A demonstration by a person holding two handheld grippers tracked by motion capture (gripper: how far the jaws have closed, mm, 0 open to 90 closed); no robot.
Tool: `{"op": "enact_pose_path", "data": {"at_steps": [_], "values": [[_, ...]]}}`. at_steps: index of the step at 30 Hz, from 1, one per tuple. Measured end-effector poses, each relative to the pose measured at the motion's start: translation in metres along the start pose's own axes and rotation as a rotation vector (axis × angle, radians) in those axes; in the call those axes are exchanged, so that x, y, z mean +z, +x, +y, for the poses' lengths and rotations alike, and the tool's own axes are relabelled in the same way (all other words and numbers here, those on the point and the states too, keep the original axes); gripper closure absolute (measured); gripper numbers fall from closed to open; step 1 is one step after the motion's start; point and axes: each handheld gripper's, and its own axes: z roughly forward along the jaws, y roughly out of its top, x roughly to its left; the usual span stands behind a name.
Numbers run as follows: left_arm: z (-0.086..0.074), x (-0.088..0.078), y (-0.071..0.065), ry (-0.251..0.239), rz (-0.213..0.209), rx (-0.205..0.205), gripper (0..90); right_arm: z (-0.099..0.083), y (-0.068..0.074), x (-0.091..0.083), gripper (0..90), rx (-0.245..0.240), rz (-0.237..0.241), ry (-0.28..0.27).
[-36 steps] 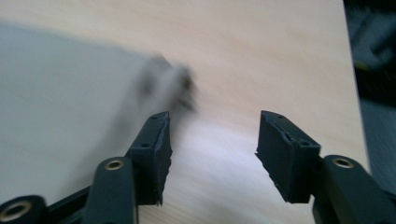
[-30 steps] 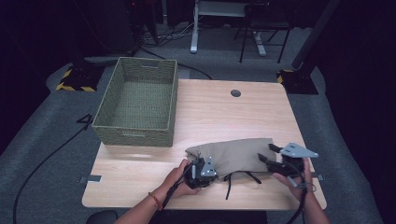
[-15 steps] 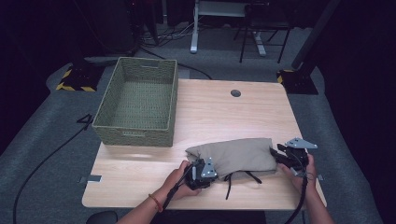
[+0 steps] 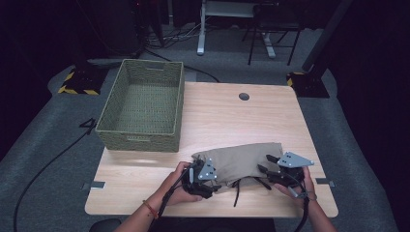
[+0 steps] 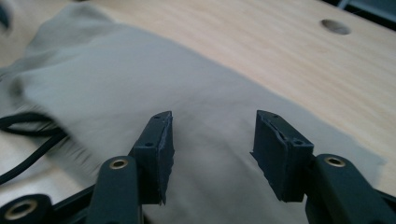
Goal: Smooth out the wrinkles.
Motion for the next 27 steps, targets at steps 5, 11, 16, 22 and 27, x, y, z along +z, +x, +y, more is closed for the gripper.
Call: {"op": "enact_pose_path", "data": {"at_steps": [5, 11, 16, 22, 27], "values": [[0.009, 0.015, 0.017, -0.042, 0.059, -0.052, 45.3, -0.007, 0.002, 0.006, 53.7, 0.017, 0.036, 0.041], [0.005, 0.045, 0.018, 0.064, 0.005, -0.027, 64.0, -0.014, -0.006, 0.002, 53.5, 0.034, -0.019, 0.06], [0.0, 0.046, 0.018, 0.059, -0.001, -0.036, 64.7, -0.03, -0.031, -0.013, 51.9, 0.148, -0.037, 0.052], [-0.015, 0.031, 0.014, 0.095, -0.011, -0.025, 60.9, -0.048, -0.05, -0.033, 56.1, 0.191, -0.108, 0.07], [-0.028, 0.001, 0.013, 0.063, 0.023, -0.046, 55.9, -0.052, -0.061, -0.041, 56.6, 0.221, -0.182, 0.082]]}}
